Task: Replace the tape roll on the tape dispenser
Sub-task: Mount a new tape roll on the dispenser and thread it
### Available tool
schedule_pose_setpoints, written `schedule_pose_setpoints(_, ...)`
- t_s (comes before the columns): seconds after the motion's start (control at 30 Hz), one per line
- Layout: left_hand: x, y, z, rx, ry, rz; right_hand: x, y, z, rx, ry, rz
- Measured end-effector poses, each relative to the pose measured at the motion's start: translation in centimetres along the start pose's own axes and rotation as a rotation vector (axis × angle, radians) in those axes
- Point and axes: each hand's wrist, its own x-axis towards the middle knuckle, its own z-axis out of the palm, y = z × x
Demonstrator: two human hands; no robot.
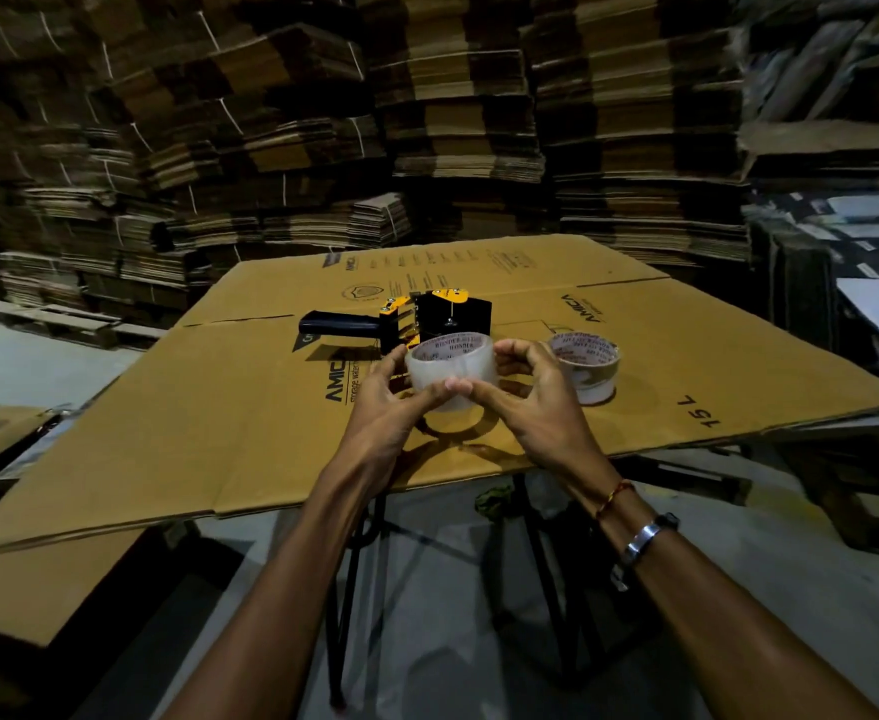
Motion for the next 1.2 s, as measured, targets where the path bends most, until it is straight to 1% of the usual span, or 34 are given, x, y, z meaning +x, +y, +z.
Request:
schedule_pose_setpoints(0.07, 0.1, -0.1, -0.1, 0.029, -0.004, 0.002, 0.1, -0.1, 0.0, -0.009, -0.009, 0.021)
schedule_pose_setpoints(0.23, 0.0, 0.1, -0.4, -0.014, -0.080, -0.007, 0.0, 0.3, -0.3, 0.029, 0.032, 0.008)
schedule_pose_setpoints(0.47, -0.1, 0.1, -0.4, -0.016, -0.093, 0.010, -0.2, 0.2, -0.3, 0.041, 0.039, -0.011)
schedule_pose_setpoints(0.57, 0.0, -0.1, -0.6, -0.020, -0.095, 0.008, -0.2, 0.2, -0.1, -0.002, 0.038, -0.017)
schedule_pose_setpoints(0.63, 0.1, -0.3, -0.6, -0.052, -0.084, 0.000, -0.1, 0.2, -0.1, -0.021, 0.036, -0.005)
schedule_pose_setpoints(0.73, 0.0, 0.1, -0.4, -0.183, -0.073, -0.032, 0.0, 0.2, -0.2, 0.006, 0.022, 0.023)
schedule_pose_setpoints(0.8, 0.1, 0.0, -0.6, -0.218, -0.095, -0.054, 0.0, 0.3, -0.4, 0.034, 0.004, 0.036)
schedule_pose_setpoints(1.0, 0.4, 0.1, -1.1, -0.211, -0.205, -0.070, -0.4, 0.0, -0.7, 0.114, 0.005, 0.017)
schedule_pose_setpoints(1.13, 0.6, 0.0, -1.0, -0.185, -0.169, -0.061, -0.5, 0.2, -0.4, 0.064, 0.034, -0.037)
schedule_pose_setpoints(1.2, 0.4, 0.1, -0.9, -0.209, -0.149, -0.067, -0.5, 0.4, -0.3, 0.056, 0.034, -0.046)
